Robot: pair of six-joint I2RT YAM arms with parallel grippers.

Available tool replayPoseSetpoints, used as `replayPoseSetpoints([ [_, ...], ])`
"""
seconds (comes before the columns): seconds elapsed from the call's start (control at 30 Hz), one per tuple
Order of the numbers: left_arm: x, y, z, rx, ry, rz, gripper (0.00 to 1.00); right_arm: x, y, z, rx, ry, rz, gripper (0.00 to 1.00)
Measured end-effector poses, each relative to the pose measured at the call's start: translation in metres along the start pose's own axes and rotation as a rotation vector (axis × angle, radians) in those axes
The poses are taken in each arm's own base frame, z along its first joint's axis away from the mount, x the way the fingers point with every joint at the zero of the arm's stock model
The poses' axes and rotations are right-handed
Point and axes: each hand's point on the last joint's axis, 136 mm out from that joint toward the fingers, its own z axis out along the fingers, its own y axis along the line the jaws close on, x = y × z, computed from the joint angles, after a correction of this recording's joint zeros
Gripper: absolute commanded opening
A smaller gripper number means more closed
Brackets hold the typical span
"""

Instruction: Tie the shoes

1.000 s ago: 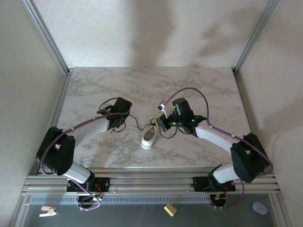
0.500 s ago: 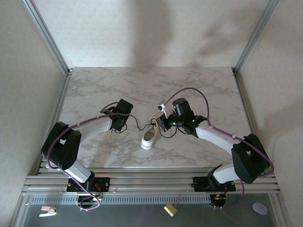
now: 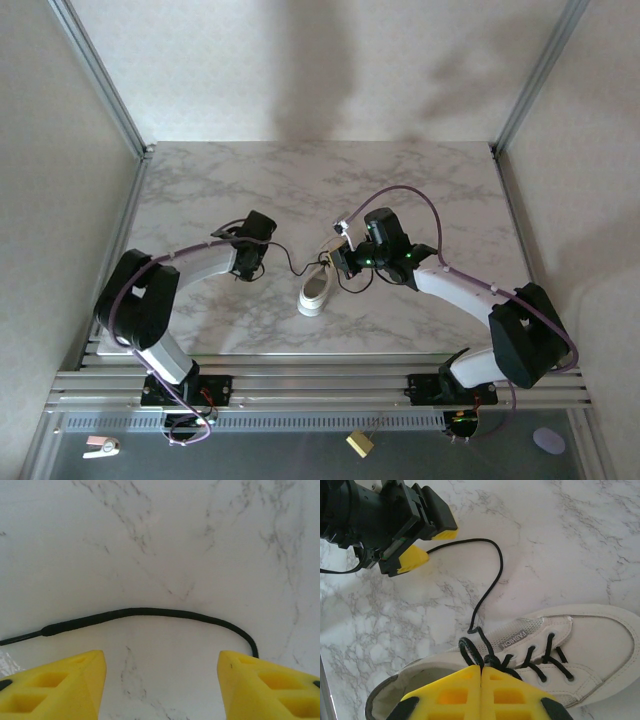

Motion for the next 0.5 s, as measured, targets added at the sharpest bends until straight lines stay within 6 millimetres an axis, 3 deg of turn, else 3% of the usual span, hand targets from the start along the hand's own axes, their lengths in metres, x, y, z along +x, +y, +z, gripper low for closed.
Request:
replayPoseSetpoints([
  [0.5,-0.009,0.015,0.011,-0.038,0.036,-0.081,0.57,0.001,-0.001,0.0,0.006,0.003,0.0,0.0],
])
